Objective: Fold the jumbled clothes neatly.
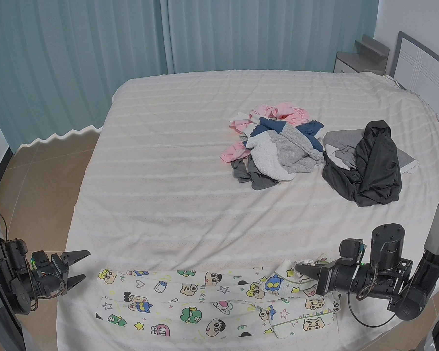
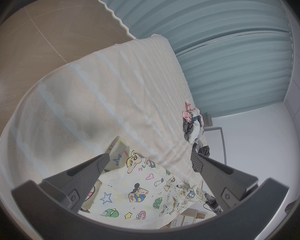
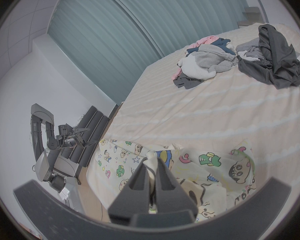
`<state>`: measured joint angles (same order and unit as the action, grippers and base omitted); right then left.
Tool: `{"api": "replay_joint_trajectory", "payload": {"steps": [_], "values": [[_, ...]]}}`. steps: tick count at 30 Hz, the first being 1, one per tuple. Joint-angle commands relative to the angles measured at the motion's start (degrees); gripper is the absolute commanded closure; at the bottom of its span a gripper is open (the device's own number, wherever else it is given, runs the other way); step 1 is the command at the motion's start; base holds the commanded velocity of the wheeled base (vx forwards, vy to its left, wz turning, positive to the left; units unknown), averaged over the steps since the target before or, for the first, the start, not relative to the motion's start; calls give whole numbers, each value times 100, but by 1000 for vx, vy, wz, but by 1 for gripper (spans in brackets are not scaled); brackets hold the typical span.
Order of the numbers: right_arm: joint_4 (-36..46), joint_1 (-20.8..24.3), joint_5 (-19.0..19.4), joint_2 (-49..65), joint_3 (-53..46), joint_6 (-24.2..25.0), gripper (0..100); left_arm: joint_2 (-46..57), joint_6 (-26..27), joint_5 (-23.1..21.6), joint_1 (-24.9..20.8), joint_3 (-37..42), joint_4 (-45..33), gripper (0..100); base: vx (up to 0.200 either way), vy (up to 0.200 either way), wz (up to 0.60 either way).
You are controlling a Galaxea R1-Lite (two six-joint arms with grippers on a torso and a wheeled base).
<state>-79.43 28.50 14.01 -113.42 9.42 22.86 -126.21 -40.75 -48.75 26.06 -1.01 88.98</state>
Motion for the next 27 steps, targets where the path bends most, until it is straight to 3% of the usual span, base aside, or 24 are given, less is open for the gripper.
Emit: {"api": "replay_joint_trajectory", "payload": {"steps": [1, 16, 27], "values": [[-37, 121, 6, 31, -204, -9, 100, -9, -3, -3, 4, 92, 85, 0, 0, 0, 0], [-740, 270, -21, -110, -872, -115, 100, -9, -3, -3, 4, 92, 85, 0, 0, 0, 0], [-775, -73, -179, -848, -151, -124, 100, -9, -3, -3, 4, 92, 85, 0, 0, 0, 0]]}}
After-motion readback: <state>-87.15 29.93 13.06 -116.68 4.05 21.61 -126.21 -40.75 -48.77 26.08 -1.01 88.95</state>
